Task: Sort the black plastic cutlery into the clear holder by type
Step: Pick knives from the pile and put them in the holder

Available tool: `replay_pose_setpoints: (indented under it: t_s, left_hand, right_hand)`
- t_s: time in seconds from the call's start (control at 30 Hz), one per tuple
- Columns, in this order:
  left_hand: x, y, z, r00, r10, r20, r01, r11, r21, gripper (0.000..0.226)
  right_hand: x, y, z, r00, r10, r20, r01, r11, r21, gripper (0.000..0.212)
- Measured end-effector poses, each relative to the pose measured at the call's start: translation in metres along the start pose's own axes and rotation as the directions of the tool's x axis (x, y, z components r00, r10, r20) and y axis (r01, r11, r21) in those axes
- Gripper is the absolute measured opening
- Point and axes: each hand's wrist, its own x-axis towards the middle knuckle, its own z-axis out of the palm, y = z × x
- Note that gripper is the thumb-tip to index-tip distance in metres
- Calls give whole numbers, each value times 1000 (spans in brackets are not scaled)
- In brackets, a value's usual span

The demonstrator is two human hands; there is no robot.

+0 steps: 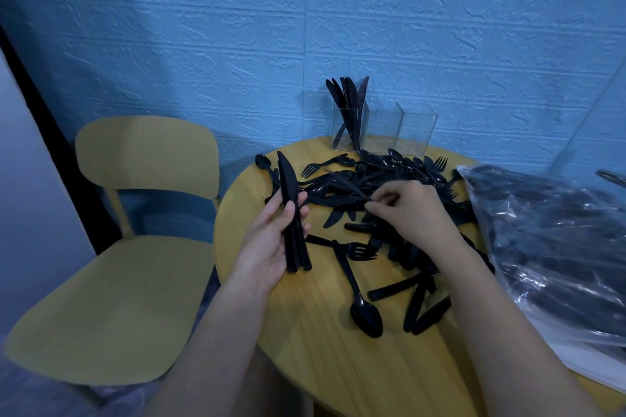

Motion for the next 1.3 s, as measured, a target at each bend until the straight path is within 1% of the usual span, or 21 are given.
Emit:
replay_pose_setpoints:
  t_s: [0.07, 0.13, 0.17, 0.23, 0.33, 0.47, 0.6, 0.7, 0.73, 0.77, 0.83, 0.87, 0.93, 1.07, 1.17, 1.23, 1.3]
  left_hand:
    - [-1, 0, 1, 1000, 10, 12, -10, 1000, 11, 33]
    - [-1, 1, 2, 999, 18, 28, -19, 1000, 25, 30]
    - [-2, 1, 3, 999, 20, 36, -21, 999, 29, 29]
    - [-3, 1, 4, 998, 21, 57, -23, 999, 25, 29]
    - [-5, 2, 6, 996, 31, 88, -34, 999, 33, 30]
    - [-7, 2, 6, 993, 38, 114, -45, 997, 55, 33]
    - [-6, 2, 6, 994, 23, 104, -28, 998, 49, 36]
    - [-4, 1, 6, 997, 16, 81, -19, 999, 36, 34]
    - [-4, 1, 6, 997, 14, 71, -17, 999, 35, 33]
    - [-3, 1, 6, 998, 12, 63, -14, 999, 33, 32]
    - [-2, 1, 7, 999, 5, 51, -6, 1000, 13, 32]
    - [-1, 1, 7, 999, 1, 48, -2, 1000, 7, 32]
    - [-1, 1, 8, 999, 5, 39, -5, 1000, 5, 33]
    - [-2, 1, 8, 999, 6, 34, -6, 1000, -8, 32]
    - [-3, 2, 7, 999, 2, 33, -2, 1000, -3, 33]
    - [-3, 3, 5, 999, -3, 48, 3, 1000, -1, 35]
    - [-2, 3, 5, 999, -10, 51, 11, 1000, -9, 35]
  right_hand:
    - [-1, -8, -4, 1000, 17, -11, -14, 980, 201, 11]
    - [-4, -20, -1, 999, 5, 53, -24, 929, 369, 14]
    - [-6, -27, 3, 996, -6, 90, -33, 906, 423, 17]
    - [-6, -38, 14, 991, -29, 132, -35, 891, 453, 21]
    - [-5, -51, 32, 992, -48, 118, -1, 921, 390, 23]
    - [-6, -55, 46, 990, -97, 106, 62, 954, 294, 19]
    - [-10, -57, 48, 988, -140, 70, 124, 974, 189, 23]
    - [-14, -64, 44, 984, -164, 65, 152, 974, 169, 23]
    - [-15, -66, 43, 980, -188, 64, 180, 977, 114, 22]
    - [-17, -68, 42, 973, -221, 68, 220, 975, 19, 23]
    - [-21, -73, 43, 953, -288, 96, 302, 934, -192, 27]
    - [-22, -76, 44, 944, -309, 117, 330, 905, -268, 29]
    - [-22, -79, 43, 931, -324, 170, 364, 865, -345, 29]
    - [-8, -86, 30, 922, -263, 285, 359, 856, -372, 29]
    - [1, -94, 28, 914, -237, 328, 365, 832, -417, 28]
    - [7, -99, 27, 905, -216, 366, 365, 835, -411, 24]
    - [15, -100, 23, 883, -196, 426, 364, 860, -359, 15]
